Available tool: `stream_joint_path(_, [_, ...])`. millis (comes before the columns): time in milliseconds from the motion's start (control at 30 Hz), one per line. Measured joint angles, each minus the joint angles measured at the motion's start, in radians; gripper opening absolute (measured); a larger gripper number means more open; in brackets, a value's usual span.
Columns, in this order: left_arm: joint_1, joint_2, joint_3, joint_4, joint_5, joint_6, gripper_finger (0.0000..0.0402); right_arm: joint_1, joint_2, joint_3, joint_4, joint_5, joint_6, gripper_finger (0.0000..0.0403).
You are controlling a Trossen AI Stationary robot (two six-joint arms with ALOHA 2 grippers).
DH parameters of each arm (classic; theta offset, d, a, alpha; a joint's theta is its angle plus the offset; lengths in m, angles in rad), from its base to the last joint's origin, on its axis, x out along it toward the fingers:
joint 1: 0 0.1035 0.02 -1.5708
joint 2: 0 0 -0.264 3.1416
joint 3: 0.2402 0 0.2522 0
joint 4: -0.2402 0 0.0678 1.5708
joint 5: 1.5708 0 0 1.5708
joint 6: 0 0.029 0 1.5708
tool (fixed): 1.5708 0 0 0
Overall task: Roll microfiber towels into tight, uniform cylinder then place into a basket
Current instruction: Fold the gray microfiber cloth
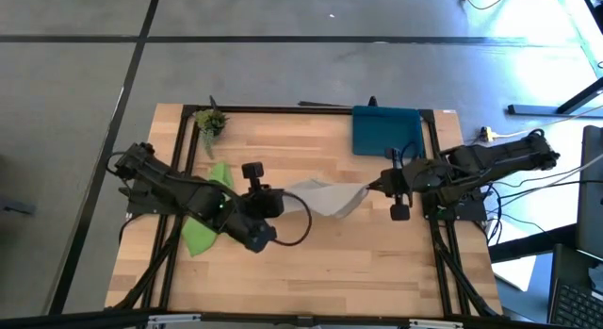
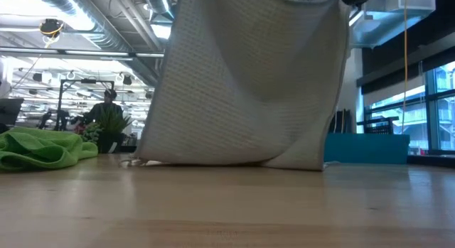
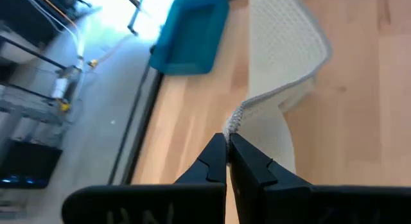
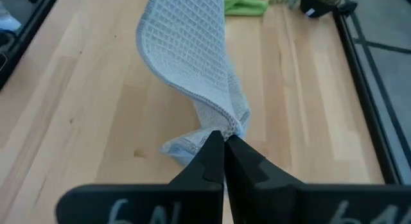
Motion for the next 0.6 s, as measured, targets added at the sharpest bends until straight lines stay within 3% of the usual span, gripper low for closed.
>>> stream_joint_path(300, [-0.012,-0.011,0.065,-0.011,-0.152,0.012,0.0,0.013,-0.001,0.123,-0.001,0.045,-0.033,0.0002])
stream_joint_path(600, [-0.029,-0.012,0.205,-0.01,-0.146,0.06,0.0,0.045,-0.001,0.277,-0.059,0.047,-0.053,0.0002])
